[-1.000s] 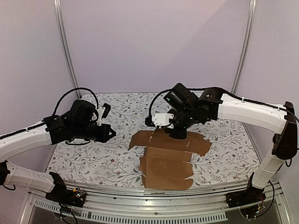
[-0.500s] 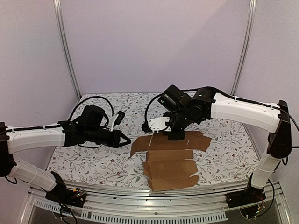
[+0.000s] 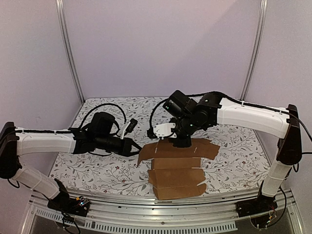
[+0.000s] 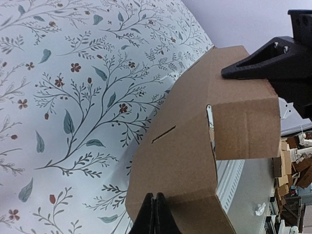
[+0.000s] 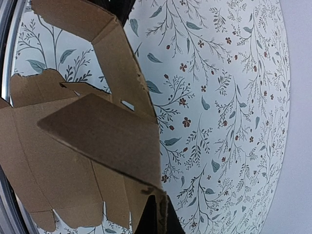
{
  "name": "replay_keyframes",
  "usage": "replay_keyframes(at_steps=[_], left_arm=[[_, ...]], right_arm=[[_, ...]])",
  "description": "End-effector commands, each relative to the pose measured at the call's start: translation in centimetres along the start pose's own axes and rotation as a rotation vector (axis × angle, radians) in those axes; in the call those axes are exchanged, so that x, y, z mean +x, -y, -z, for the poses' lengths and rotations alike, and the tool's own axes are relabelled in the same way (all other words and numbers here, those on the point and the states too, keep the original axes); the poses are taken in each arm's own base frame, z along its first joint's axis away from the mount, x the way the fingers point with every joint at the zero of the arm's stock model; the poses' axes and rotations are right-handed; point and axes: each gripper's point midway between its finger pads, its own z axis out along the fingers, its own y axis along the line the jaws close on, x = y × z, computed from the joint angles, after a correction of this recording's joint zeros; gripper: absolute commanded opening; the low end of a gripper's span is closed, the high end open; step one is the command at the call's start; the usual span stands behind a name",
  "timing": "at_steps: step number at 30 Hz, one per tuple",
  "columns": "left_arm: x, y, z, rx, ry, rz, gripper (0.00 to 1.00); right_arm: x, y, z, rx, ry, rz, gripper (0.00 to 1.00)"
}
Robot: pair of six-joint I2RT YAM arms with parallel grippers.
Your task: Fold the paper box
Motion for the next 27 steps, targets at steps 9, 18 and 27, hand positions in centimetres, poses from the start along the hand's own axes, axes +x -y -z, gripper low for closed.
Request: replay_keyframes(at_steps=[9,18,27], left_arm=[[1.5,1.0,-1.1,0.034,-0.031,-0.029,0.15],[2.5,0.9,-1.4,0.027,-0.044,-0.032,0.30],[3.4,1.3,-1.7,0.035,-0.057,-0.042,0.36]], right_arm=[[-1.0,0.2,-0.6,0.003,0.012,-0.050,0.00],[-1.1,0.3,-0.6,0.005,0.018,-0.061,0.00],[-1.2,-0.3,-0.8,-0.021,0.028,-0.079,0.00]])
